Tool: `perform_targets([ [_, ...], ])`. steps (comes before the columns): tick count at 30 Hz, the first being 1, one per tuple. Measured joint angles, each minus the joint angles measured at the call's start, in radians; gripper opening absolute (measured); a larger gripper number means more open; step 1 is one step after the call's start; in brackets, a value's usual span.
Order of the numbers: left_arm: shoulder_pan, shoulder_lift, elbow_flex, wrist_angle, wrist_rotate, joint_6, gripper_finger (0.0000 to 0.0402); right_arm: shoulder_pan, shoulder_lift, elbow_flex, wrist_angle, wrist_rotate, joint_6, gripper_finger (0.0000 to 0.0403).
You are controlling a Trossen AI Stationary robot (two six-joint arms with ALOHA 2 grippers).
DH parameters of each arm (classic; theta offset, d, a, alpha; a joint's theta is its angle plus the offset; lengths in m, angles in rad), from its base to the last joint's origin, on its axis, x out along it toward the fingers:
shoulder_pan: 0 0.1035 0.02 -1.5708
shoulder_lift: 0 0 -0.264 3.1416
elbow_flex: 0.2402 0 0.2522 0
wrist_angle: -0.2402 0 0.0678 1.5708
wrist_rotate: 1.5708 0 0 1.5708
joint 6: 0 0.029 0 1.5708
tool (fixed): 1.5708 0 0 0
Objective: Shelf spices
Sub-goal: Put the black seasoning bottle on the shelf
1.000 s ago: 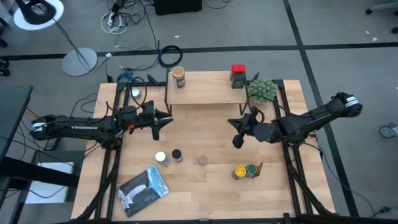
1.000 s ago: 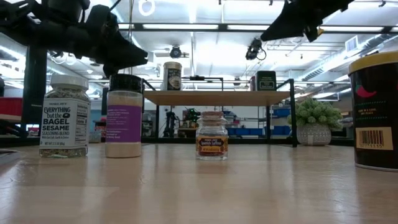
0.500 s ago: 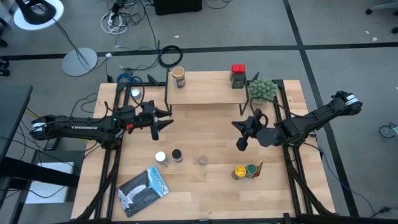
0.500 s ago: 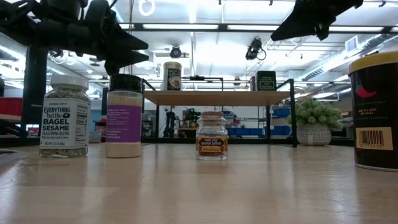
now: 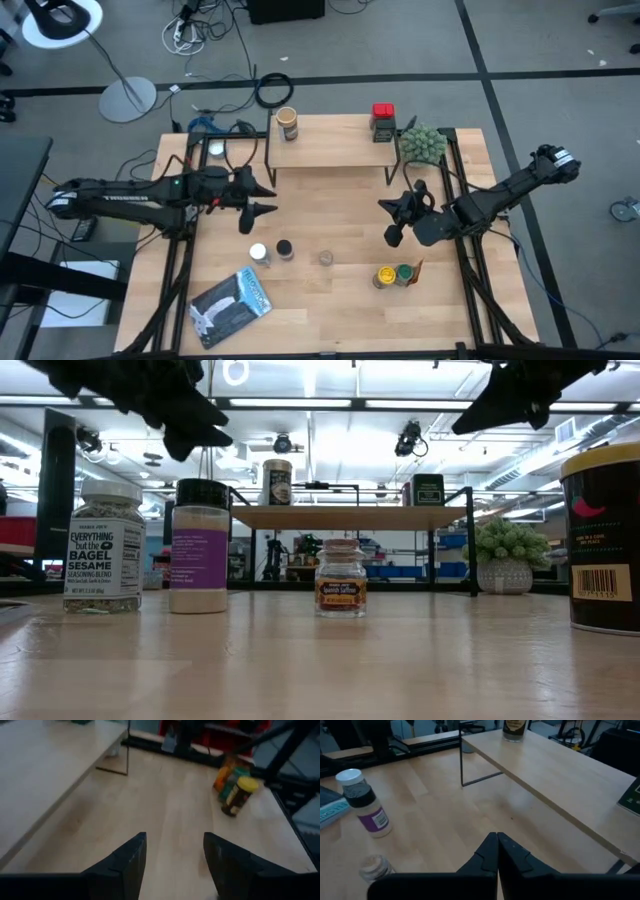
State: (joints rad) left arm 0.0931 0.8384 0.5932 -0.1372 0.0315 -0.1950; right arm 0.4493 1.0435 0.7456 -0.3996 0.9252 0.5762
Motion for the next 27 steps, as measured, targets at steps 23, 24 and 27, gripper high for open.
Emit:
perform_targets([
  [23, -0.252, 0.473, 0.325, -0.410, -0.042, -0.049, 0.0202, 0.018, 0.001, 0.000, 0.019, 0.002, -0.018, 0.0000],
  [24, -0.259, 0.484, 0.335, -0.420, -0.042, -0.050, 0.0202, 0.018, 0.001, 0.000, 0.022, 0.002, -0.020, 0.0000],
  [27, -0.274, 0.502, 0.356, -0.434, -0.039, -0.053, 0.0202, 0.018, 0.001, 0.000, 0.026, 0.001, -0.020, 0.0000],
])
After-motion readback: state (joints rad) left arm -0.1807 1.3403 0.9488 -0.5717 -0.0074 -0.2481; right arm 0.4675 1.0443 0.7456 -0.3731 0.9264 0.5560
